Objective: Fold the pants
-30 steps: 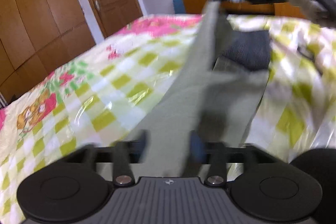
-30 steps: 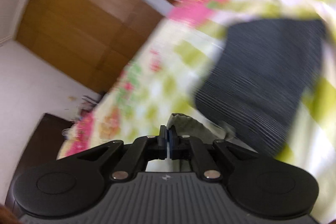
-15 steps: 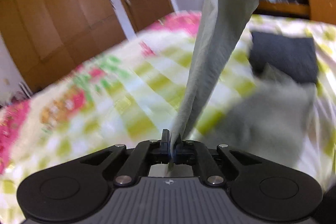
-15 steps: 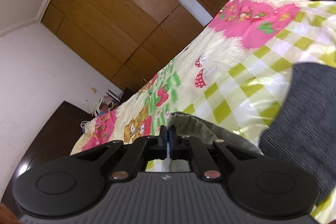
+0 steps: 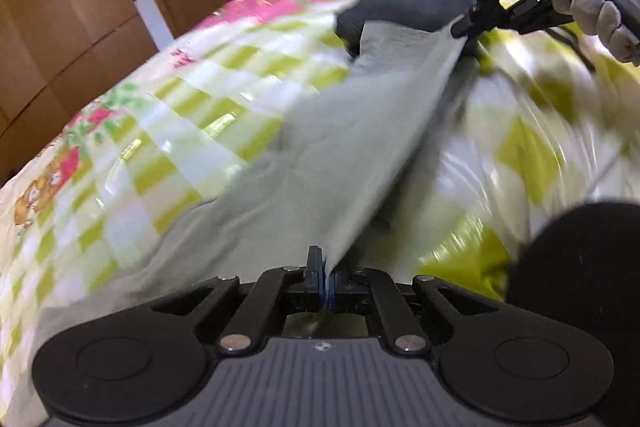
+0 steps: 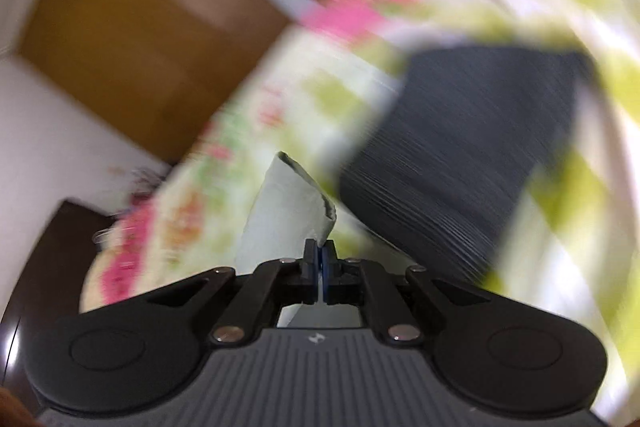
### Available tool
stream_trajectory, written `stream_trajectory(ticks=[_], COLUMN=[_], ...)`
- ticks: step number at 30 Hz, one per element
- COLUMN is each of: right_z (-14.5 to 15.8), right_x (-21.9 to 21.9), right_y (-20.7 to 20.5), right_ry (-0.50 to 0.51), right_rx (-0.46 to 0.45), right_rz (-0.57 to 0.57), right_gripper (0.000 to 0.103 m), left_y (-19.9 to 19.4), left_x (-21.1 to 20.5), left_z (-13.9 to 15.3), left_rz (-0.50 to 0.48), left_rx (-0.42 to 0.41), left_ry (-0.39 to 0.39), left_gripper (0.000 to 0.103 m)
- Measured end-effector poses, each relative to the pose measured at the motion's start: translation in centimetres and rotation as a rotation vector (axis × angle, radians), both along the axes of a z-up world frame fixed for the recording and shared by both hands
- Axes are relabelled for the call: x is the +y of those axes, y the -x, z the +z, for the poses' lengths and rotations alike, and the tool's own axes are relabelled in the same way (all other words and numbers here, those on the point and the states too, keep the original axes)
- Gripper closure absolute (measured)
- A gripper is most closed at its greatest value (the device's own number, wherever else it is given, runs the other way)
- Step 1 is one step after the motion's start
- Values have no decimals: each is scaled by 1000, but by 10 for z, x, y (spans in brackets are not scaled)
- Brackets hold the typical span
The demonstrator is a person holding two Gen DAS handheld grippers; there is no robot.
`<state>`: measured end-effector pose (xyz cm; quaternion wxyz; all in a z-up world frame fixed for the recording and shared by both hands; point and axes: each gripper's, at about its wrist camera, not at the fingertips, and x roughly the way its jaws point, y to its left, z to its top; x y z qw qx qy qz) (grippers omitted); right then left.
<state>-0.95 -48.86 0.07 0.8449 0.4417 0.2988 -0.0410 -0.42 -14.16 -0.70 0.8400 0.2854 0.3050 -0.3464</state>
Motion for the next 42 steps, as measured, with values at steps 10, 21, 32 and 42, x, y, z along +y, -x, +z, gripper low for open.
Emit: stream_trajectory(ticks=[10,21,32,42], right_z=[-48,-57,-72,-74], right_x=[-9,-9,3,26], right_y=[20,32,17,-1], right_ry=[-22,-128,-126,-86], right_rx=[84,114,57,10], right_rz=[-17,-84,-119,-70], right_gripper=[94,68,67,67], left_y=[3,7,6,9], left_x=[-4,1,12,42], left_z=[1,1,13,27], left_rz=[-9,-5,11,72], left_rx=[-7,-5,-2,0], left_ry=[-39,-20,42,79], left_gripper=[83,82,79,70])
